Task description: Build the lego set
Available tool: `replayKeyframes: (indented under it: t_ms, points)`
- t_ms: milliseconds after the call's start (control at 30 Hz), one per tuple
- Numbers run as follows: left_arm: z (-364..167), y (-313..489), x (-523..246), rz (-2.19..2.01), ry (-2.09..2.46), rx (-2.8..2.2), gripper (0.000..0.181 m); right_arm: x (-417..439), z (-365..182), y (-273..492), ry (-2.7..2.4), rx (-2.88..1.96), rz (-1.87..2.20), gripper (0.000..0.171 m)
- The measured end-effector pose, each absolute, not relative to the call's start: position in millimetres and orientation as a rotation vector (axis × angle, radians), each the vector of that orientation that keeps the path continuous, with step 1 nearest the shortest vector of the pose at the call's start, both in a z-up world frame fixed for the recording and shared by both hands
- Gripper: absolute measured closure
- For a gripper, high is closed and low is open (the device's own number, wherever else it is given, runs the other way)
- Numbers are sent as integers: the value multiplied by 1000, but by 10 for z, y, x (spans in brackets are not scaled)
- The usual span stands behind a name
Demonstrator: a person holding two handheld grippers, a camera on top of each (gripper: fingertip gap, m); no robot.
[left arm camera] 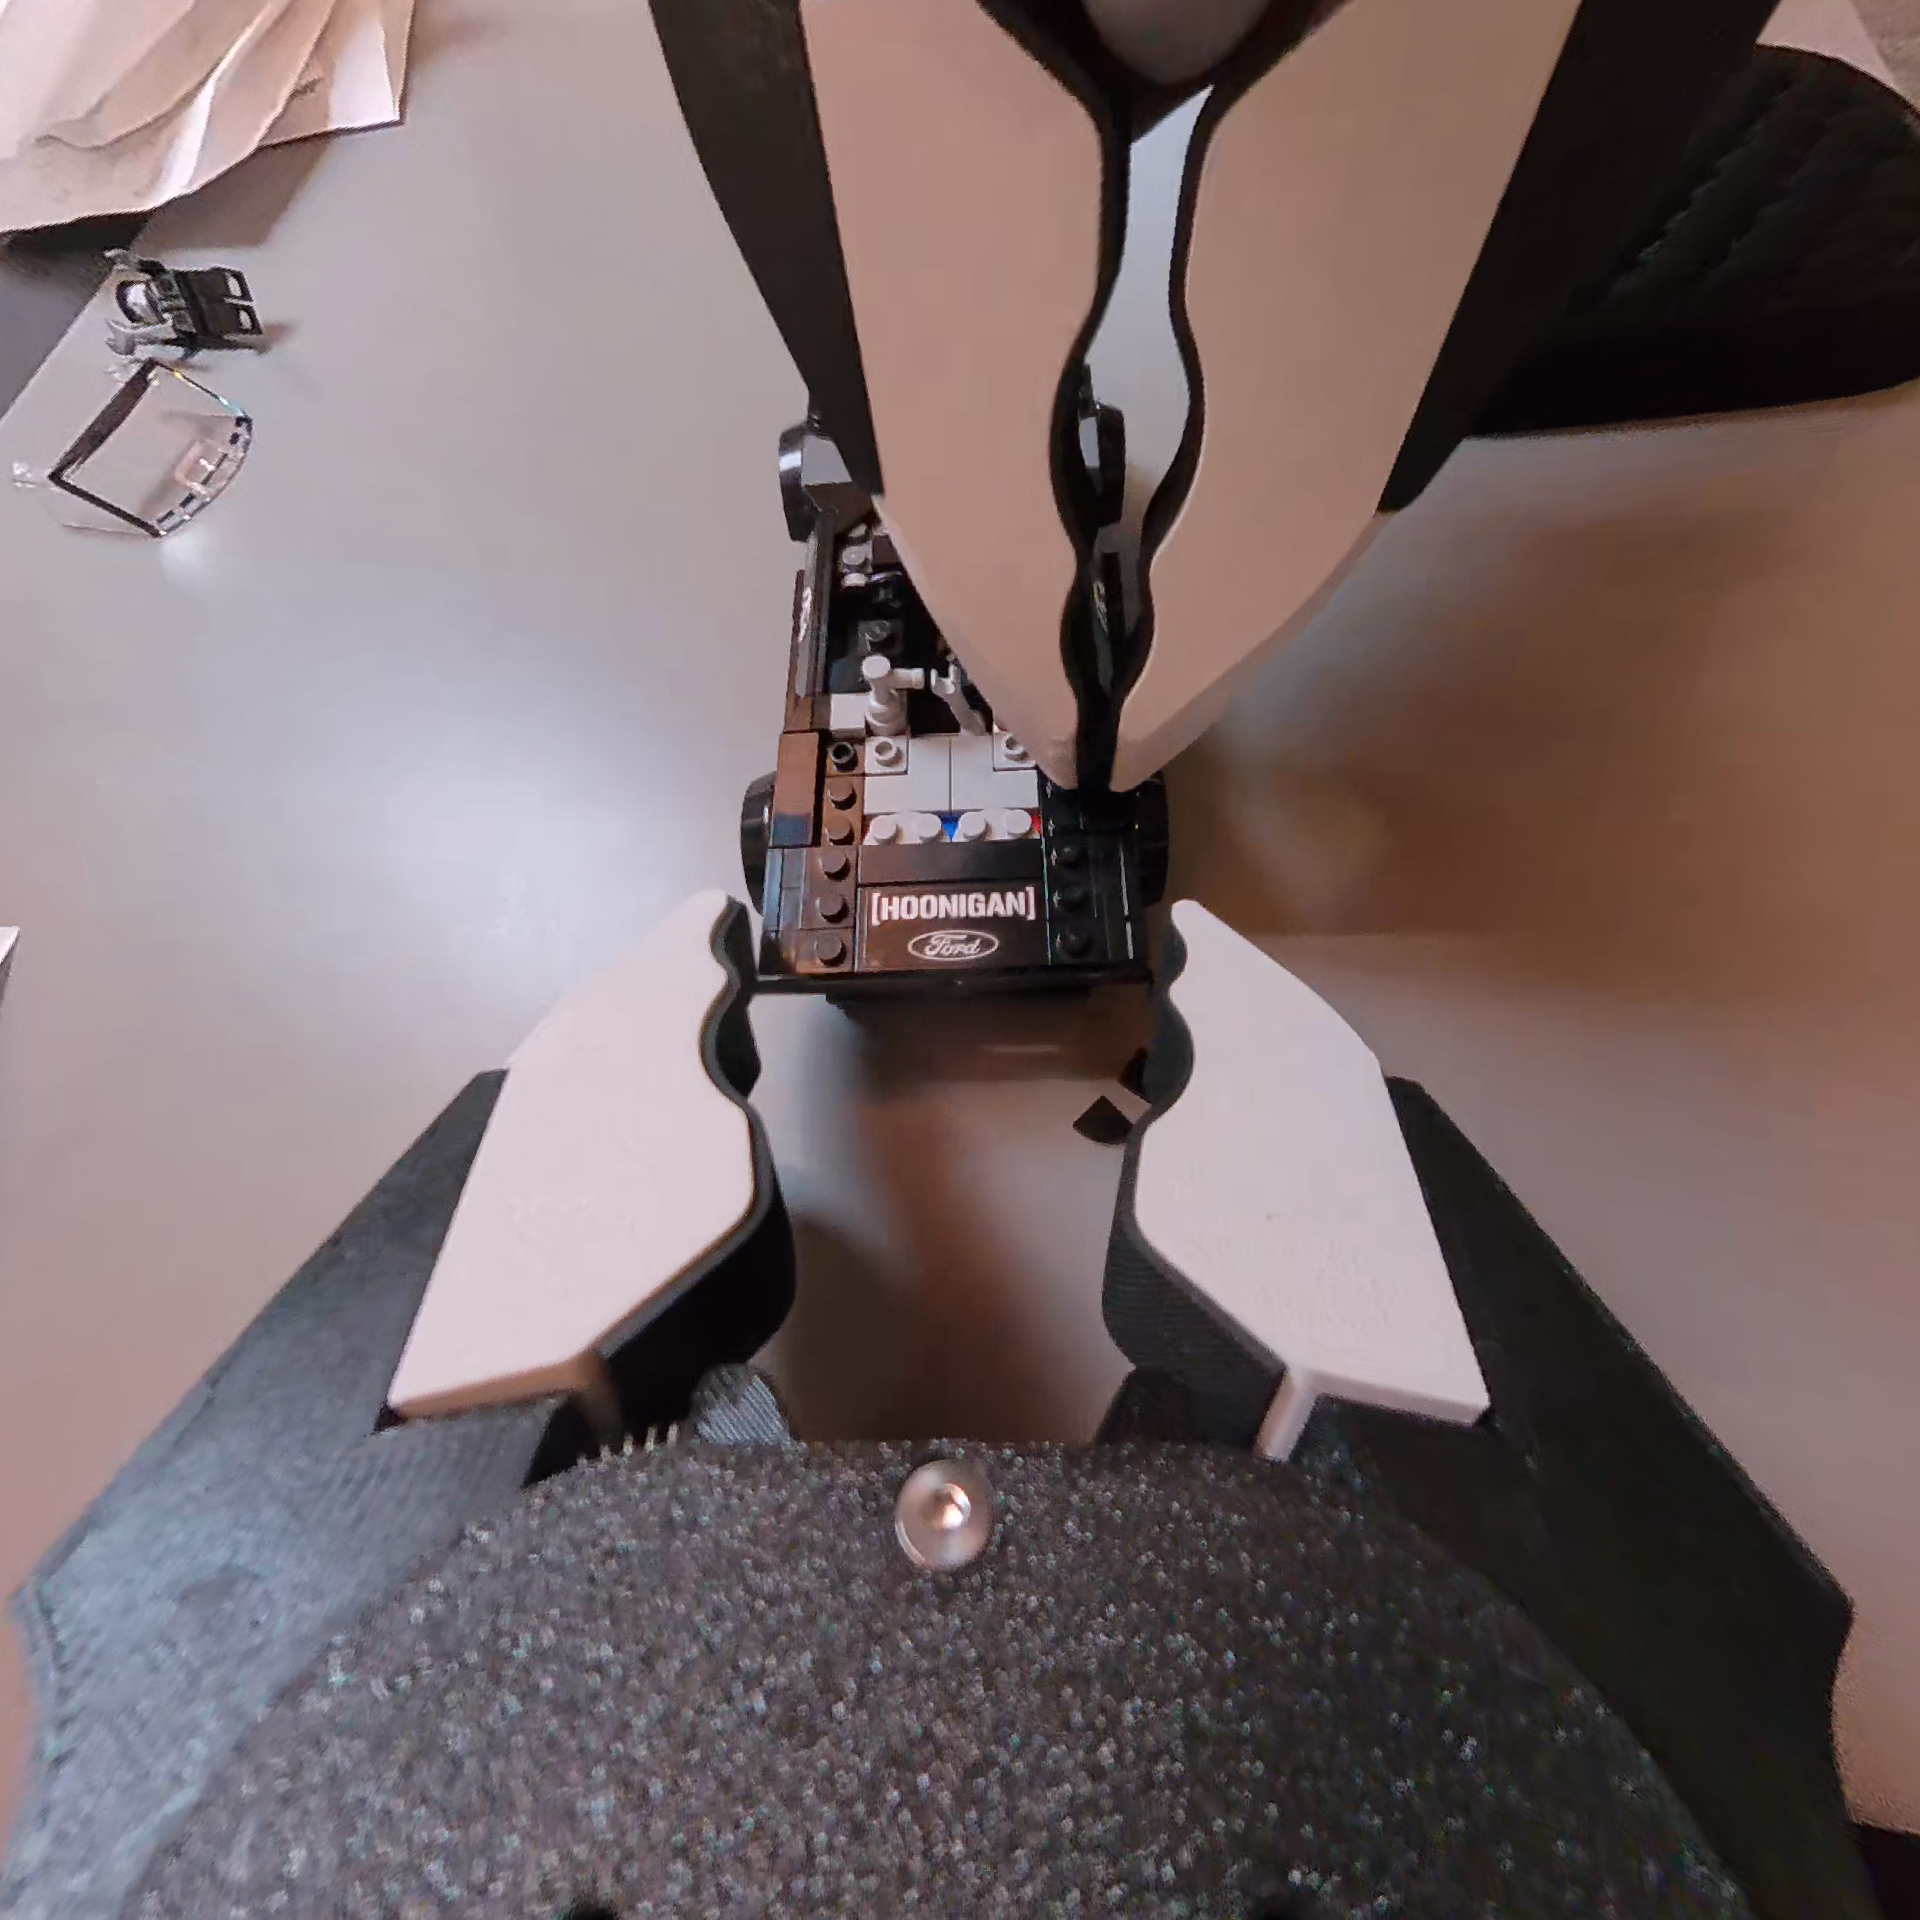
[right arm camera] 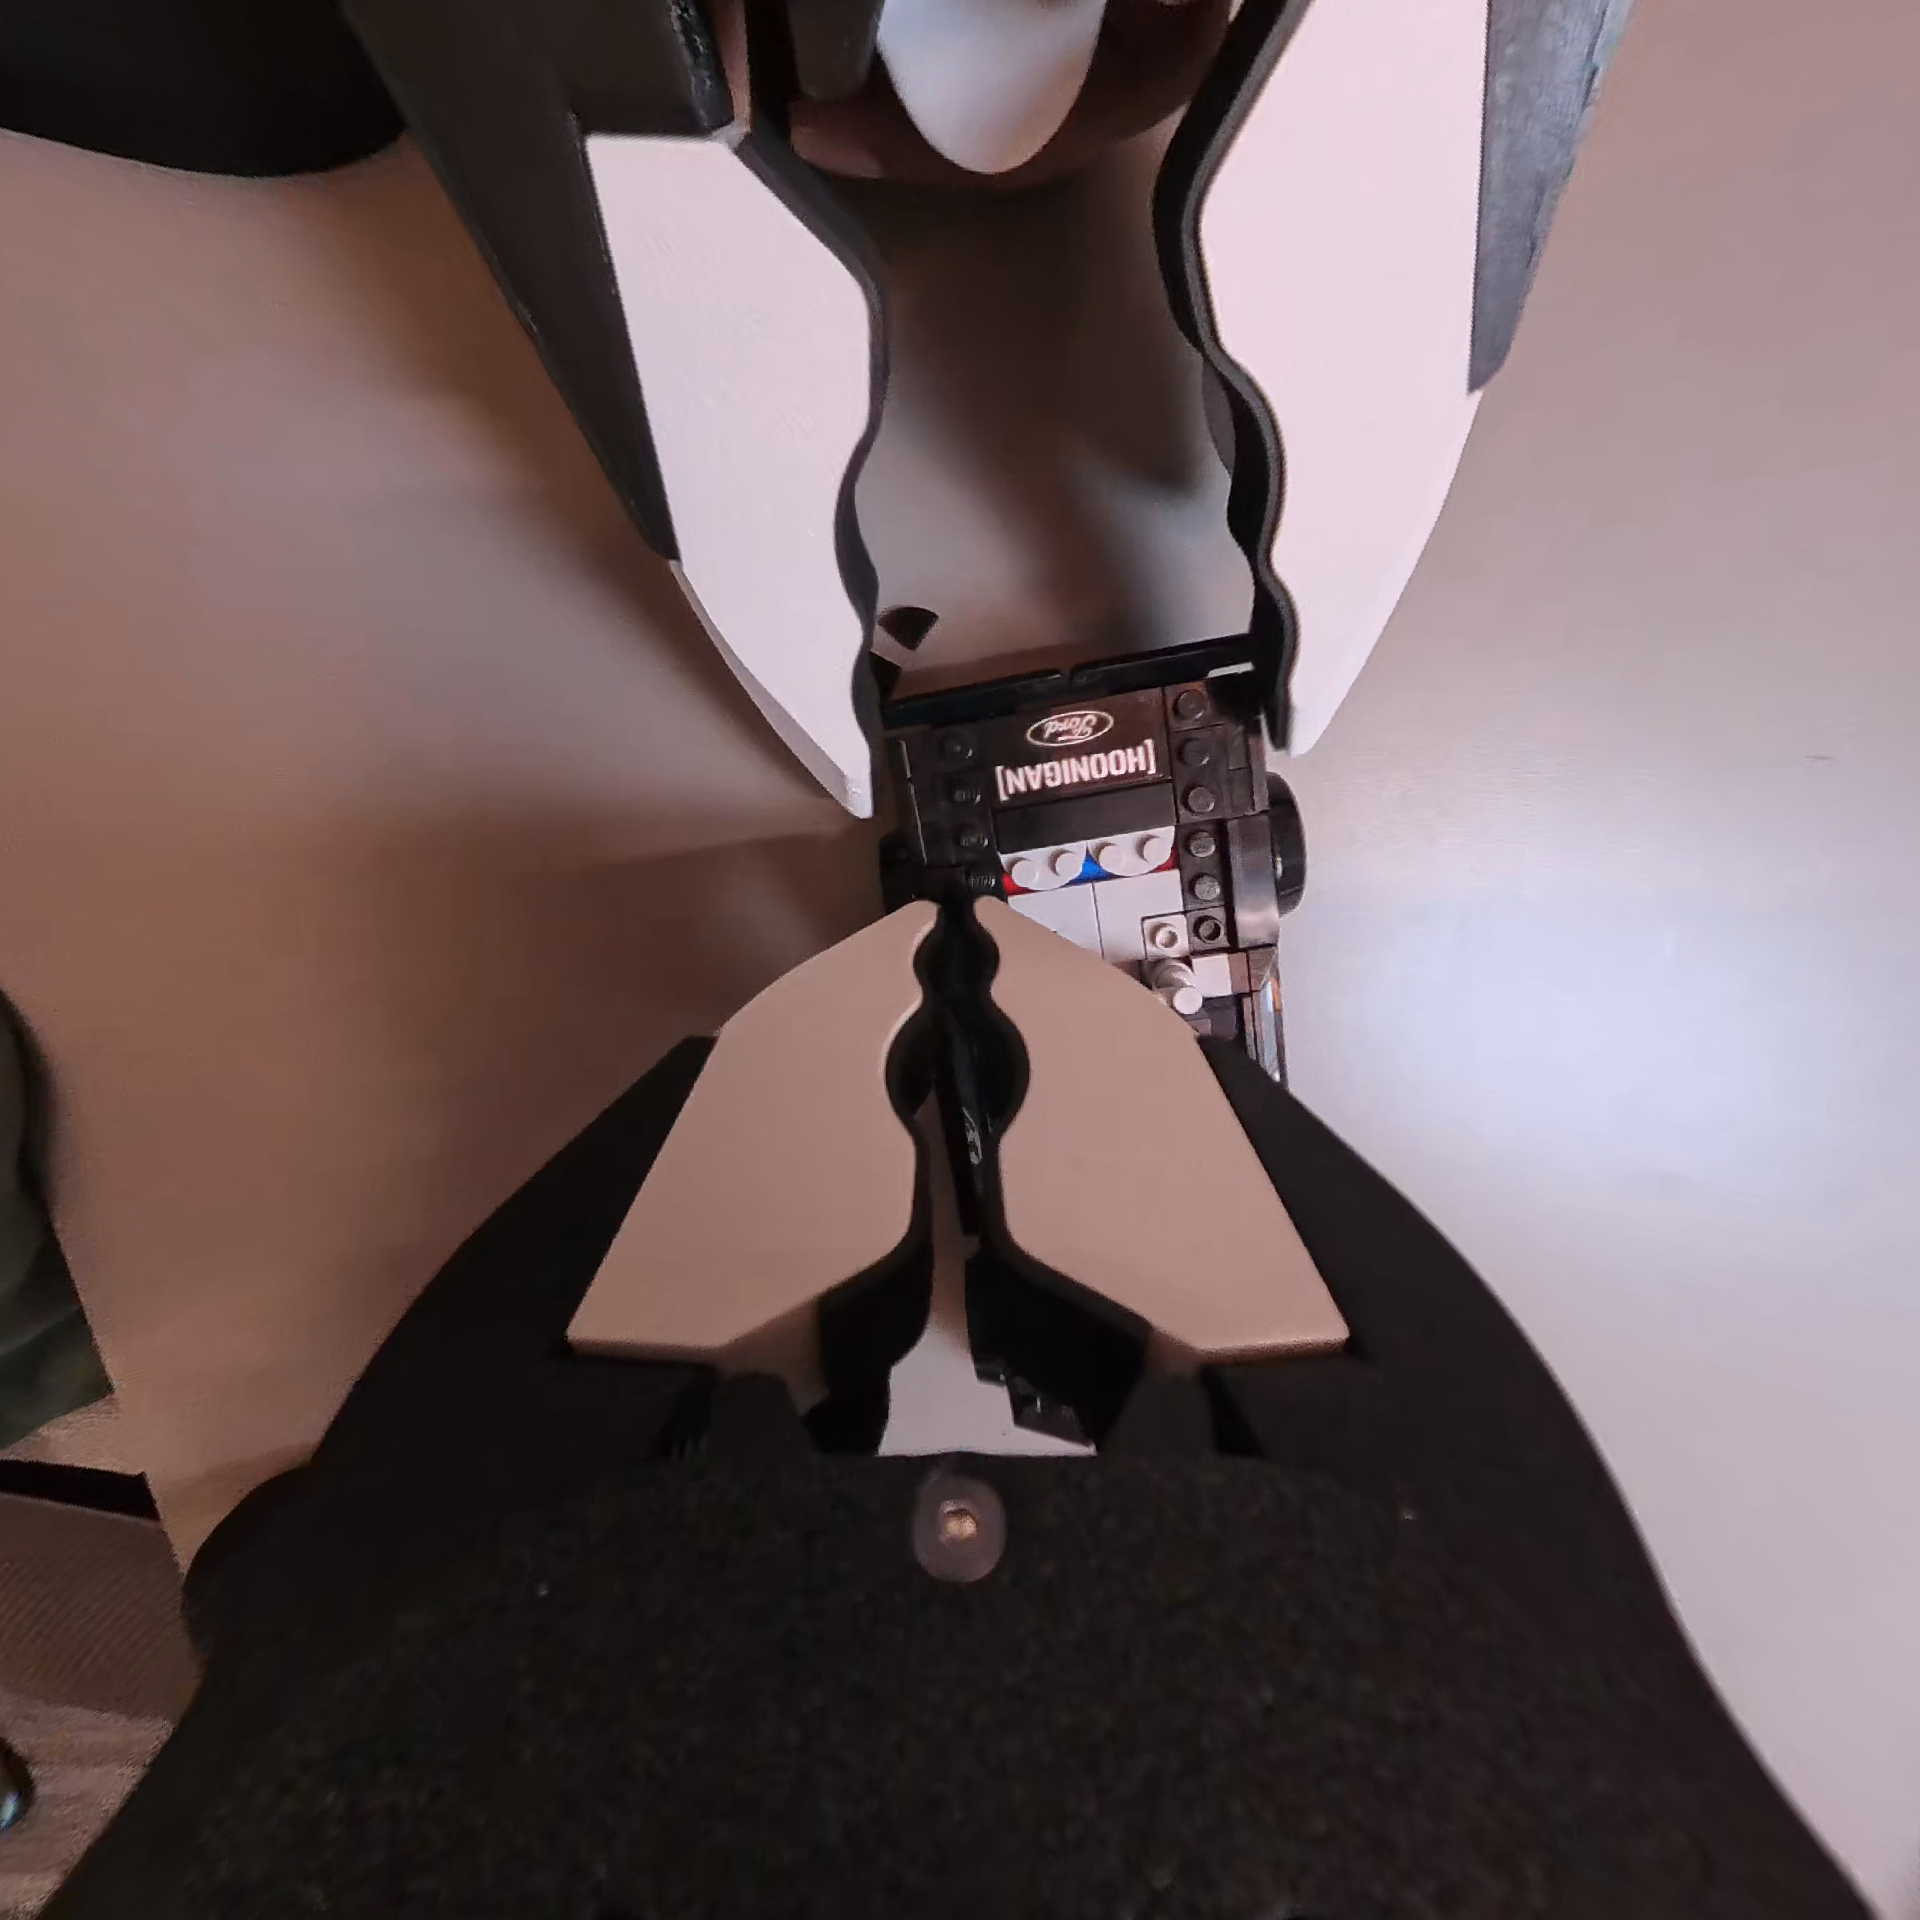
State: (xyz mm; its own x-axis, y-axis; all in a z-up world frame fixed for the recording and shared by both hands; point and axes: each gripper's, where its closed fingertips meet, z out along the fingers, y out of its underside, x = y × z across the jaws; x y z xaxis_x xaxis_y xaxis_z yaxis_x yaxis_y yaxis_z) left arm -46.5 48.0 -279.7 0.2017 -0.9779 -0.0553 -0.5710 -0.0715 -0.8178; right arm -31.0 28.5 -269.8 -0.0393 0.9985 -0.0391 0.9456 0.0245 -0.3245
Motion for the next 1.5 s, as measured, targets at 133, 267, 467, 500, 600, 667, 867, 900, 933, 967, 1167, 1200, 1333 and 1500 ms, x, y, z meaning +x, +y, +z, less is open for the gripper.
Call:
replayKeyframes:
  t_ms: [133, 267, 467, 500, 600, 667, 867, 900, 933, 967, 1167, 1200, 1333, 1500]
  points:
    - [-2808, 477, -463, -688, 1467, -1739, 109, -315, -2704, 274, -2113, -2000, 366, 171]
    - [-2808, 476, -463, -687, 1468, -1738, 109, -313, -2708, 270, -2105, -2003, 377, 171]
    - [-2810, 474, -459, -682, 1471, -1734, 109, -305, -2721, 258, -2084, -2032, 400, 171]
    - [-2811, 474, -458, -681, 1471, -1734, 109, -304, -2724, 257, -2088, -2043, 403, 171]
    - [-2810, 470, -456, -679, 1473, -1731, 109, -313, -2740, 296, -2100, -2026, 360, 171]
    - [-2821, 453, -446, -681, 1484, -1731, 109, -304, -2757, 312, -2136, -1996, 324, 171]
    - [-2845, 454, -446, -654, 1489, -1744, 108, -303, -2685, 306, -2137, -1937, 314, 171]
    - [-2839, 453, -448, -666, 1486, -1746, 108, -303, -2644, 335, -2105, -1946, 336, 171]
    - [-2835, 452, -447, -672, 1483, -1746, 109, -299, -2607, 364, -2074, -1952, 352, 171]
    - [-2833, 450, -447, -674, 1484, -1745, 109, -292, -2576, 376, -2050, -1959, 373, 171]
    - [-2834, 434, -433, -678, 1501, -1733, 103, -268, -2564, 236, -1973, -2019, 502, 171]
    - [-2833, 435, -426, -682, 1504, -1733, 101, -261, -2591, 229, -1968, -2022, 489, 171]
    - [-2832, 448, -396, -701, 1507, -1739, 103, -263, -2684, 193, -1969, -2038, 479, 171]
    - [-2846, 445, -402, -696, 1510, -1744, 107, -271, -2708, 195, -2003, -2010, 429, 171]
